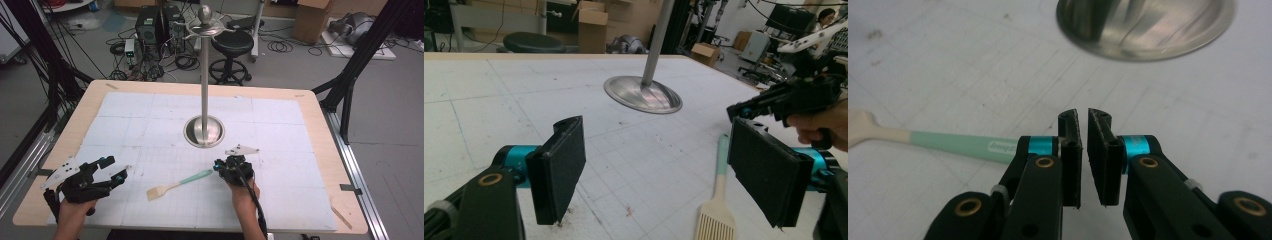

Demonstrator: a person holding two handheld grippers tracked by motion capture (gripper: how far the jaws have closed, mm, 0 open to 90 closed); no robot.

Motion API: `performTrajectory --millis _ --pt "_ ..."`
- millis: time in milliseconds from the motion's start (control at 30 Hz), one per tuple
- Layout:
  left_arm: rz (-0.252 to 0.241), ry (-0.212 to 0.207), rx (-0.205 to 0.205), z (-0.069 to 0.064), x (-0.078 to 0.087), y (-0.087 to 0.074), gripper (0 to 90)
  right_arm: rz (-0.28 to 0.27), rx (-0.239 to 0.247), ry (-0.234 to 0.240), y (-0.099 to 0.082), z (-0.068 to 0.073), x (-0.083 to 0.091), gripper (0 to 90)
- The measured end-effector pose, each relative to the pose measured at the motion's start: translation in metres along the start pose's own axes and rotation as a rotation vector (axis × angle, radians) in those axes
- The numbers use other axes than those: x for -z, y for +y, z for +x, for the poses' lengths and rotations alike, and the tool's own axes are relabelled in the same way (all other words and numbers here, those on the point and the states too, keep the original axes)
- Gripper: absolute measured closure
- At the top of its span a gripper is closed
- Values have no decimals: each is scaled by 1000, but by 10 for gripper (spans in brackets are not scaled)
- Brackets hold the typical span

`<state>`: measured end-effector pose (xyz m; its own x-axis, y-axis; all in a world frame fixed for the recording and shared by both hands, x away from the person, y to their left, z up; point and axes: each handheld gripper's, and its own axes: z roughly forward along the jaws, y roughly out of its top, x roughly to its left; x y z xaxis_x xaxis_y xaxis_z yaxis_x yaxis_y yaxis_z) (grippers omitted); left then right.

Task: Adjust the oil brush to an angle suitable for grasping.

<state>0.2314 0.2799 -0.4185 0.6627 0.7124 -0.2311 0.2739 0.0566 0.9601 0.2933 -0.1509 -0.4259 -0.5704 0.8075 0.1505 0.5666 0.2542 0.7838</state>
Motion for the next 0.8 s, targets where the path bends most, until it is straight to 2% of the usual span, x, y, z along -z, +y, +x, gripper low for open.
performTrajectory --millis 67,167,200,233,300,333,367,400,433,467,500,533,567,600,633,667,700,733,800 --pt "-1 -7 -8 -1 -1 0 236 -31 4 4 0 -5 11 770" --pt "3 -14 -14 -2 -2 0 236 -79 19 -1 -3 -9 31 664" --pt "3 -14 -14 -2 -2 0 236 -79 19 -1 -3 -9 31 664" --pt "5 -15 -14 -2 -2 0 236 -121 34 -11 -8 -12 45 586" --pt "3 -13 -16 -2 -2 1 235 -159 30 -14 -12 -15 59 491" --pt "3 -13 -16 -2 -2 1 231 -159 30 -14 -12 -15 59 491" --pt "3 -16 -16 -2 -1 1 226 -183 41 -39 -17 -18 72 401" --pt "3 -16 -16 -2 -1 1 223 -183 41 -39 -17 -18 72 401" --pt "0 -19 -18 -3 -1 2 218 -209 55 -65 -22 -21 84 312" --pt "0 -19 -18 -3 -1 2 217 -209 55 -65 -22 -21 84 312" --pt "0 -21 -30 -4 -1 2 216 -238 68 -85 -28 -25 97 254" --pt "0 -21 -30 -4 -1 2 216 -238 68 -85 -28 -25 97 254" --pt "3 -23 -39 -4 -2 2 213 -256 86 -103 -33 -26 107 199" --pt "4 -28 -40 -5 -2 3 213 -256 86 -103 -33 -26 107 199" --pt "3 -30 -39 -5 -2 3 203 -276 101 -118 -40 -27 117 179" --pt "3 -34 -42 -5 -2 3 203 -276 101 -118 -40 -27 117 179" --pt "0 -38 -41 -6 -3 3 201 -297 105 -114 -47 -28 127 171" --pt "0 -38 -41 -6 -3 3 202 -297 105 -114 -47 -28 127 171" --pt "3 -42 -45 -7 -3 3 201 -325 95 -119 -55 -29 138 166"
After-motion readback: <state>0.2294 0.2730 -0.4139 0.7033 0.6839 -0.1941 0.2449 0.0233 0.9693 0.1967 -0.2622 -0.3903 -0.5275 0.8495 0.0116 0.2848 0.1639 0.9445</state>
